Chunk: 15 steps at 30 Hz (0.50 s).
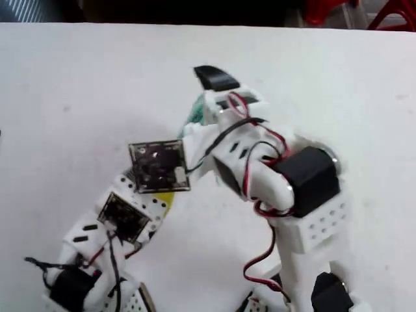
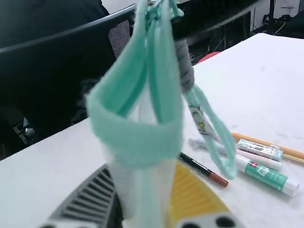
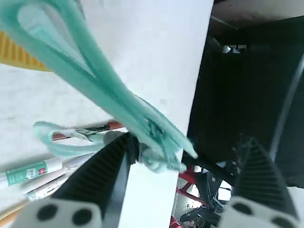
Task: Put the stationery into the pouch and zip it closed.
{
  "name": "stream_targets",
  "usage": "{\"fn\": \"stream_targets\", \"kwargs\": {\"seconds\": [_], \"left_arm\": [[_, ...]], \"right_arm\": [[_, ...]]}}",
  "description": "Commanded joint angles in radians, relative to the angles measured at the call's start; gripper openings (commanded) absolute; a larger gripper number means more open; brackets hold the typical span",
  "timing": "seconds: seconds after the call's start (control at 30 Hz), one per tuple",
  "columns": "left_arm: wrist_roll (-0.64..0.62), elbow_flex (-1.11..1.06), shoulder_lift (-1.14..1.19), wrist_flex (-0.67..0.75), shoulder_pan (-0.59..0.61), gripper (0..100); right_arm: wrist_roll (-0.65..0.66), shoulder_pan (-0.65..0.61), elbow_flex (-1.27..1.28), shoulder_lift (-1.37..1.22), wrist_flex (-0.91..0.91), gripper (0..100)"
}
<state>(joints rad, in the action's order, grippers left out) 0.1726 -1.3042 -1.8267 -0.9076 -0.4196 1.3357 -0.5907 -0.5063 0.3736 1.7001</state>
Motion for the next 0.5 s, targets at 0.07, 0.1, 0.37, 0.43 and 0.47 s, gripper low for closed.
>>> {"fn": "stream_targets", "kwargs": {"seconds": [0.07, 0.1, 0.37, 0.43, 0.47], "left_arm": [[-0.077, -0.127, 0.005, 0.244, 0.097, 2], [-0.098, -0.124, 0.005, 0.256, 0.122, 2], [-0.127, -0.049, 0.012, 0.173, 0.150, 2], [-0.127, -0.011, 0.012, 0.132, 0.139, 2], [-0.127, 0.008, 0.012, 0.118, 0.136, 2]], "right_arm": [[-0.058, 0.104, -0.144, 0.002, -0.018, 25.5], [-0.095, 0.130, -0.155, 0.002, -0.038, 24.6], [-0.532, 0.321, -0.155, 0.002, -0.245, 5.5], [-0.632, 0.337, -0.153, 0.002, -0.245, 1.2], [-0.666, 0.338, -0.153, 0.002, -0.226, 2.8]]}}
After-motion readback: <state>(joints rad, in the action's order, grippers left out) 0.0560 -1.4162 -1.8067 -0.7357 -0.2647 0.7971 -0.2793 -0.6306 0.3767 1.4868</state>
